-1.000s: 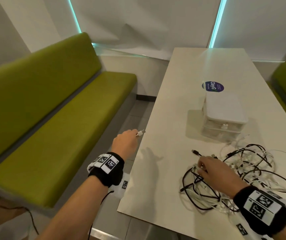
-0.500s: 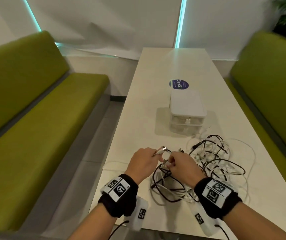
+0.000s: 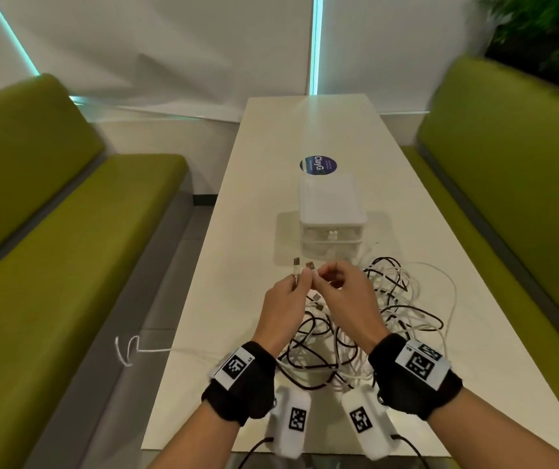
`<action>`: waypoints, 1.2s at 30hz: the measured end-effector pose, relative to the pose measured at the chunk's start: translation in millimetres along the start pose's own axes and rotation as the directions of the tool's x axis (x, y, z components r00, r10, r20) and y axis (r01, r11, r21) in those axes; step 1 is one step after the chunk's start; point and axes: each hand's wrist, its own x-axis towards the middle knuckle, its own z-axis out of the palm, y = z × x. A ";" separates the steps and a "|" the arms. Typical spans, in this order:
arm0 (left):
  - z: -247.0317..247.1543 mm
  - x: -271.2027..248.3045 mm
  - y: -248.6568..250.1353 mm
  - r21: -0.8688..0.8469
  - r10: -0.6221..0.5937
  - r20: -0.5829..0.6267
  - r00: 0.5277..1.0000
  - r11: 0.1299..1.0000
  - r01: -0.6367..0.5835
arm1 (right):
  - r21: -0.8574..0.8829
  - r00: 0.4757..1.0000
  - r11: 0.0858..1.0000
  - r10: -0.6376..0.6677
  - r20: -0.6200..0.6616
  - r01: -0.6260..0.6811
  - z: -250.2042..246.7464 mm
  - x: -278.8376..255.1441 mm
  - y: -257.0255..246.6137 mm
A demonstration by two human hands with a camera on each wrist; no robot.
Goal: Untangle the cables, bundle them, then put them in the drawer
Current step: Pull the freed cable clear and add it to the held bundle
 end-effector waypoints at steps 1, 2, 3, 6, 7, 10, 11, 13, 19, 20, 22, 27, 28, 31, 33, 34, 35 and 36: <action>1.5 -0.6 2.5 -0.020 0.010 0.002 1.000 1.000 -0.010 | 0.030 1.000 1.000 -0.003 -0.013 0.003 -0.1 0.7 -3.2; 3.0 -0.3 3.9 -0.034 0.021 0.000 1.000 0.999 -0.021 | 0.063 1.000 0.998 0.000 -0.018 0.001 -0.3 1.4 -5.5; 4.2 -0.5 5.0 -0.054 0.028 0.003 1.000 0.998 -0.027 | 0.097 1.000 0.995 0.008 -0.017 -0.006 -0.8 1.9 -7.7; 6.5 -1.4 5.3 -0.141 0.022 0.028 0.999 0.990 -0.018 | 0.167 1.000 0.986 0.014 0.001 -0.014 -2.9 -0.4 -12.5; 6.5 -2.7 6.5 -0.151 0.028 0.033 0.999 0.988 -0.022 | 0.174 1.000 0.985 0.003 0.003 -0.003 -3.6 -2.3 -14.0; 7.6 -6.2 6.7 -0.098 0.081 0.086 0.993 0.993 -0.072 | 0.215 1.000 0.976 -0.014 0.028 0.008 -4.8 -7.1 -16.8; 8.0 -6.8 5.2 -0.083 0.082 0.105 0.991 0.994 -0.073 | 0.243 0.999 0.970 -0.003 0.047 -0.009 -5.7 -7.7 -16.6; 7.2 -6.9 1.2 -0.072 0.073 0.130 0.989 0.995 -0.064 | 0.270 0.996 0.962 0.017 0.091 -0.042 -7.8 -8.4 -14.6; 0.5 -6.6 -3.8 -0.054 0.092 0.034 0.995 0.994 -0.090 | 0.161 0.999 0.987 0.003 0.048 -0.010 -10.7 -18.1 -4.2; 0.3 -8.0 -4.6 -0.058 0.115 0.007 0.993 0.992 -0.114 | 0.132 0.997 0.991 0.000 0.077 -0.010 -9.4 -19.2 -2.6; 0.7 -11.5 -6.3 -0.133 0.117 -0.029 0.993 0.984 -0.120 | 0.092 0.993 0.996 -0.006 0.119 -0.005 -7.3 -20.0 -3.1; 2.3 -15.5 -11.3 -0.300 0.073 -0.004 0.997 0.951 -0.071 | 0.061 0.971 0.996 -0.071 0.227 0.059 -2.1 -24.5 -10.2; 1.6 -15.8 -11.8 -0.309 0.076 -0.007 0.997 0.948 -0.074 | 0.056 0.969 0.996 -0.079 0.234 0.067 -0.5 -25.8 -10.5; -1.8 -18.0 -9.2 -0.322 0.057 0.034 0.998 0.946 -0.043 | 0.098 0.957 0.991 -0.111 0.267 0.087 3.4 -30.2 -12.1; -4.1 -20.0 -6.6 -0.323 0.042 0.060 0.997 0.946 -0.021 | 0.113 0.959 0.988 -0.130 0.251 0.104 6.2 -31.0 -11.7; -5.1 -20.8 -4.9 -0.332 0.038 0.069 0.997 0.943 -0.013 | 0.122 0.961 0.986 -0.141 0.237 0.114 7.2 -30.8 -10.5; -6.1 -20.8 -3.2 -0.348 0.032 0.077 0.997 0.937 -0.003 | 0.132 0.961 0.983 -0.157 0.229 0.129 7.9 -30.7 -9.6; -7.0 -20.4 -1.6 -0.370 0.024 0.087 0.996 0.929 0.010 | 0.136 0.958 0.980 -0.175 0.226 0.147 8.2 -30.5 -9.1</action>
